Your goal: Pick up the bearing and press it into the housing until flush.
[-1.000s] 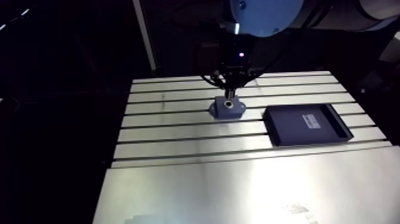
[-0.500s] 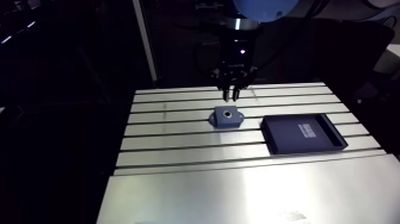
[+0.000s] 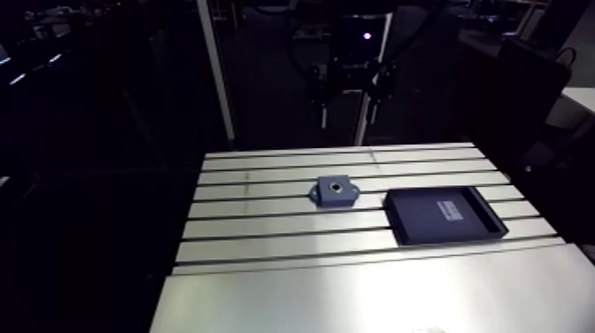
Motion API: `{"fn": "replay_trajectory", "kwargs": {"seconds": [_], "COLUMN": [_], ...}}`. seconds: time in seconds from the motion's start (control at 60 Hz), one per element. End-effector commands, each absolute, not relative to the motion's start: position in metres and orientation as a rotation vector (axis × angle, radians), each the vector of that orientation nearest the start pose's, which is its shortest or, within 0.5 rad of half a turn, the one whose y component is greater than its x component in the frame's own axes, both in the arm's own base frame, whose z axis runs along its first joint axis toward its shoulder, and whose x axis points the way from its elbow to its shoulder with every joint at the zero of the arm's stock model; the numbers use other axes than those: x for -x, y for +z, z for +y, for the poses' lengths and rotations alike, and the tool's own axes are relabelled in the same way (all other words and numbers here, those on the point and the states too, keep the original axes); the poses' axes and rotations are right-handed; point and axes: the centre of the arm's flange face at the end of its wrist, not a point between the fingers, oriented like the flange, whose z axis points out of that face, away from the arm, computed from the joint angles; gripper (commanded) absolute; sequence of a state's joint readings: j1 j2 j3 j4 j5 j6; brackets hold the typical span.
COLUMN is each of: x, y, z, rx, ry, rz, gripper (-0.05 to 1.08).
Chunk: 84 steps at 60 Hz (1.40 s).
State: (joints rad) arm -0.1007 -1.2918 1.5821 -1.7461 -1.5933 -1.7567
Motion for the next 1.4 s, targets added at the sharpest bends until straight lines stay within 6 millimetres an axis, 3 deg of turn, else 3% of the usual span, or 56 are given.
{"fn": "replay_trajectory", "kwargs": {"seconds": [0.017, 0.317, 0.583, 0.95, 1.4], "x": [0.594, 0.587, 0.565, 0.532, 0.526], "y": [0.429, 0.471, 0.506, 0.516, 0.515], "z": [-0.069, -0.069, -0.078, -0.078, -0.078], "rx": [0.129, 0.129, 0.142, 0.132, 0.133], "ry": [0.013, 0.007, -0.023, -0.014, -0.003], "rz": [3.055, 3.059, 3.108, 3.12, 3.121], "gripper": [0.01, 0.01, 0.01, 0.01, 0.01]}}
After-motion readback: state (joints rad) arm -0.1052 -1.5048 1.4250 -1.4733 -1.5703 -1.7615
